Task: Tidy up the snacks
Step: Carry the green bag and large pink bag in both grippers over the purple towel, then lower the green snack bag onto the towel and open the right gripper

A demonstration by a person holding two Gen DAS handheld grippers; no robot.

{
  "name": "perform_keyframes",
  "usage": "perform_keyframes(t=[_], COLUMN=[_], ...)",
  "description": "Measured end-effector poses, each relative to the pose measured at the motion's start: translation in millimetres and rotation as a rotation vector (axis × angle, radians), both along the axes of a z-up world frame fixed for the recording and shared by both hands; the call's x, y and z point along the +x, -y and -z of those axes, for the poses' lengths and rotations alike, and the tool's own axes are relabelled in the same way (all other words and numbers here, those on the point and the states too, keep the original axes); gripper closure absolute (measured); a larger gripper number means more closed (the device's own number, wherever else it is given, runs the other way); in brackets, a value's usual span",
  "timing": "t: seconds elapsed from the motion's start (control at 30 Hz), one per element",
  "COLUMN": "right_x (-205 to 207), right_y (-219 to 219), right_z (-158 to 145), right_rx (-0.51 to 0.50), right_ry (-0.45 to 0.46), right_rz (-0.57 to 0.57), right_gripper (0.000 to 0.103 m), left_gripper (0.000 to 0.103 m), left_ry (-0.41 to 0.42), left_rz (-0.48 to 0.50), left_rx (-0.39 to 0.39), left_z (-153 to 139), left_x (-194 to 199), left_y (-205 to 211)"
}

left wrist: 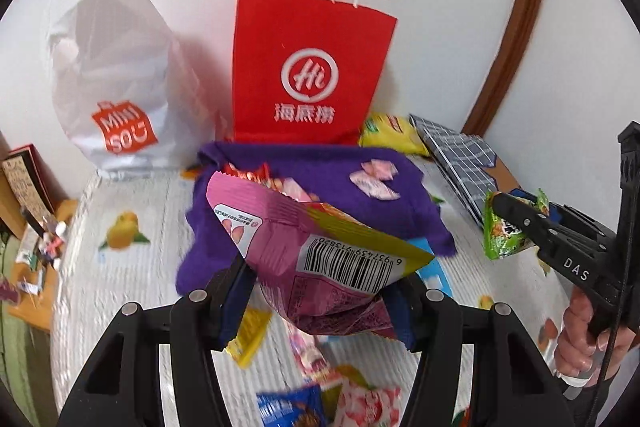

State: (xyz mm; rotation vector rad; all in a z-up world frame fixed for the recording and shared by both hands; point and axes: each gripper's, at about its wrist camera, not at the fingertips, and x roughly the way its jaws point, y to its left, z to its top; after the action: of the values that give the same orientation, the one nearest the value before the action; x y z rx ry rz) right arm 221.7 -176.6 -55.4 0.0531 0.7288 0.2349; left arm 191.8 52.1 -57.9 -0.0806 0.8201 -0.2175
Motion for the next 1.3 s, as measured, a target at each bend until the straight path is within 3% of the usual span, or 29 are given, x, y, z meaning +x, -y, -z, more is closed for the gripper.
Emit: perform_keyframes(t=[0.23,0.63,0.97,1.3], right_x=[39.5,113.8,157.1,169.8], right_y=[-4.1,-18.2,-22.4,-10.2], right_z=[4.6,12.0,30.9,52.7], right_rx=[0.021,0.030,0.025,-0.034], right_ry=[-0.018,-0.044,-0.071,-0.124], right_rz=[-0.001,-0.031,-0.051,-0.066], right_gripper=[0.064,0.064,0.064,0.064], left_gripper=[0.046,0.046,0.046,0.046], left_ry=[-0.018,-0.141,-0.241,-0.276], left_rz=[-0.062,-0.151,-0.160,-0.140], left_rx=[0.028,0.083,0.159,0.175], left_z=[-2.7,36.8,67.0,88.1], left_x=[45.0,108.1,145.2,169.6], left_y=[-13.1,-35.8,-25.4,-14.2])
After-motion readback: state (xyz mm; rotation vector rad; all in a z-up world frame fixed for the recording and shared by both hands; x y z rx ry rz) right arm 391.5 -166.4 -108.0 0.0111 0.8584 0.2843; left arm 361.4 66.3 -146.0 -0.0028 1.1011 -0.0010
